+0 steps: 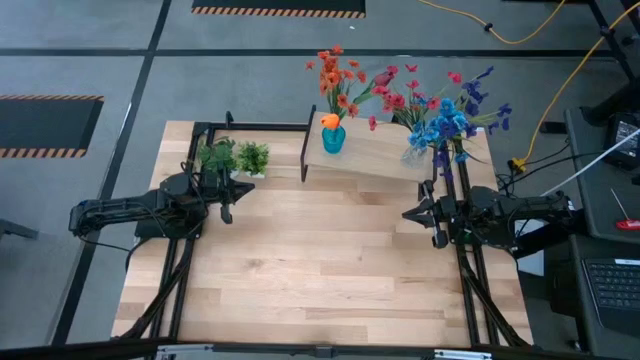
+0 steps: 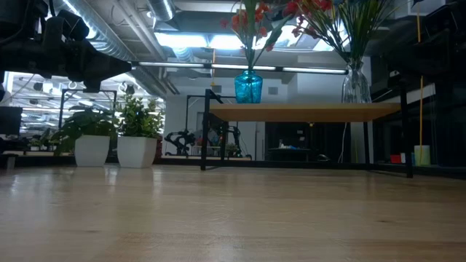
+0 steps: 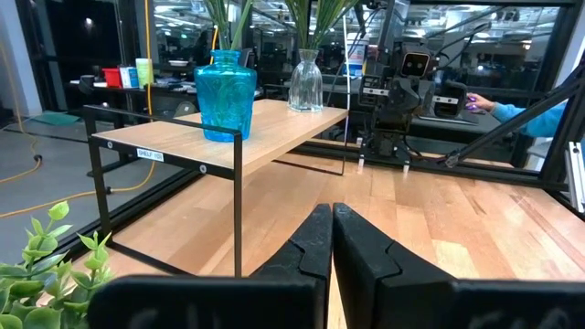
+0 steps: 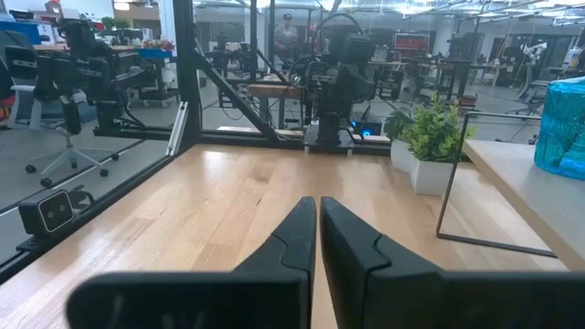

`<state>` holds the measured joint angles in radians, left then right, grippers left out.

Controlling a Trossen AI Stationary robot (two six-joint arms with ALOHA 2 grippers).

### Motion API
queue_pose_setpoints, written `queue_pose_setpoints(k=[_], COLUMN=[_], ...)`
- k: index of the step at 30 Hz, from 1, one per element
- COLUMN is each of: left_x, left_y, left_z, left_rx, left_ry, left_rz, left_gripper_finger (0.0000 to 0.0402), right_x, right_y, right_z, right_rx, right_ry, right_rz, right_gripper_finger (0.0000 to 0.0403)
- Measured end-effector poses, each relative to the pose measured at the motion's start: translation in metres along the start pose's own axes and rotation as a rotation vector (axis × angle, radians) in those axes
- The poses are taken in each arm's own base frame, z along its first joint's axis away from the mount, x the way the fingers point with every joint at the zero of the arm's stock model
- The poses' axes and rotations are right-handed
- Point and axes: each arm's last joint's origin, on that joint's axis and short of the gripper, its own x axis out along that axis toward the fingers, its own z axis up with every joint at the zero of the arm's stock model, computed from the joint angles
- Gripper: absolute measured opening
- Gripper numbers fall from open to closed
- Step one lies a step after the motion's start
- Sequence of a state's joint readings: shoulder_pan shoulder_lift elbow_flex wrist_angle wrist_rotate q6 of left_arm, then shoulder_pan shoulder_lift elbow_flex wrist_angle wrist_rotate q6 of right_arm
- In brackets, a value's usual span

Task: Pick and place flowers into a vace then onto a shelf
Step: Return to Home Position

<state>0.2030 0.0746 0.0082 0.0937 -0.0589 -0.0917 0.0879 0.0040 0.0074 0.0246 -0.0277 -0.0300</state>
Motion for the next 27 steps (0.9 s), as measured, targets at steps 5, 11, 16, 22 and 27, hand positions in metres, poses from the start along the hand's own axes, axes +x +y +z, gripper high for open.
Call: queue_pose_setpoints(k=[5,11,16,22,27], left_x=[0.0000,0.0000,0.0000,0.0000,0.0000], left_y=[0.0000,0.0000,0.0000,0.0000,0.0000], left_z=[0.0000,0.0000,0.0000,0.0000,0.0000], left_rx=[0.000,0.000,0.000,0.000,0.000], left_ry=[0.000,0.000,0.000,0.000,0.000], left_rz=[0.000,0.000,0.000,0.000,0.000], left_gripper_finger=[0.0008,0.0005,0.0004,0.0004,0.0006], right_x=[0.0000,0.0000,0.0000,0.0000,0.0000], right_y=[0.0000,0.0000,0.0000,0.0000,0.0000], right_z=[0.0000,0.0000,0.0000,0.0000,0.0000], right_rx=[0.000,0.000,-0.001,-0.001,-0.002], right_ry=[0.000,0.000,0.000,0.000,0.000], right_rz=[0.000,0.000,0.000,0.000,0.000], right_gripper_finger=[0.0023,0.0023,0.0023,0.0023,0.0023])
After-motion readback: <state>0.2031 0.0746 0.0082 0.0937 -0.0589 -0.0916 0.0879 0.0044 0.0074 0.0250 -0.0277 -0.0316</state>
